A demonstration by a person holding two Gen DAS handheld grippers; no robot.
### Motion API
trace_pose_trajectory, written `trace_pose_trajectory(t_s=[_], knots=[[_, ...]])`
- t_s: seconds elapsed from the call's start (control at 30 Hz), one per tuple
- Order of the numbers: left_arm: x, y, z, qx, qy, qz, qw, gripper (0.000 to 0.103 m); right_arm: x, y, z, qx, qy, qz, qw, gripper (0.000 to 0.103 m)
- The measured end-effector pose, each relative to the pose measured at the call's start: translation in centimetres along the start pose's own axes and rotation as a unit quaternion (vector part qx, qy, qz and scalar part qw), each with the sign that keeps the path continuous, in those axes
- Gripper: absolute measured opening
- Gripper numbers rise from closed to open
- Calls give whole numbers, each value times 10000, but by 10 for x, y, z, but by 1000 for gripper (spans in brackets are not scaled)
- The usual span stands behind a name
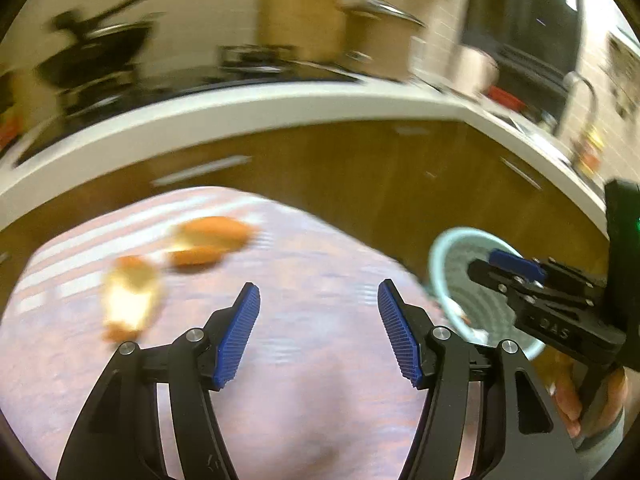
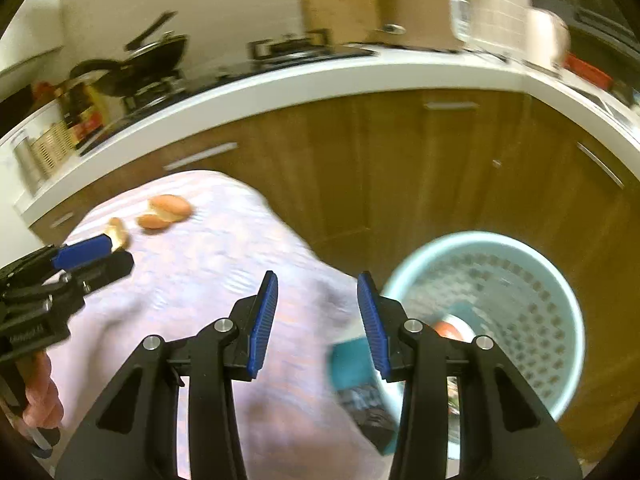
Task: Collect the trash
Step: 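Move both tools back over the table toward the two bread crusts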
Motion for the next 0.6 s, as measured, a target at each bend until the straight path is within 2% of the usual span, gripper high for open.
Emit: trace_pose_trajectory(t_s=[0.07,0.2,0.23,0.3,0.43,0.6], knots=[[9,-3,28,225,294,-52,9993,61,-8,5,22,176,110,10,9998,37],[11,-10,79,355,949,51,9948,71,-31,13,62,368,400,137,9984,37],[8,-12,88,377,1015,97,9941,76,-38,14,71,394,475,185,9979,37],[-4,-17,103,422,1111,304,9924,80,-52,16,85,430,574,247,9971,37],[-31,-23,113,346,1385,487,9886,80,-77,14,106,520,681,368,9956,37],[-57,-23,126,535,1486,703,9849,80,-93,21,115,685,740,323,9944,37]])
Point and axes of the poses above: each gripper's, at about its wrist camera, not at the fingertips, and x roughly against the way its jaws point, z to its left, y to its top, the point moved 4 cm from there along -x, roughly the way its jaws point, and after that the axes turned 4 degrees about y, right-handed, at the moved point
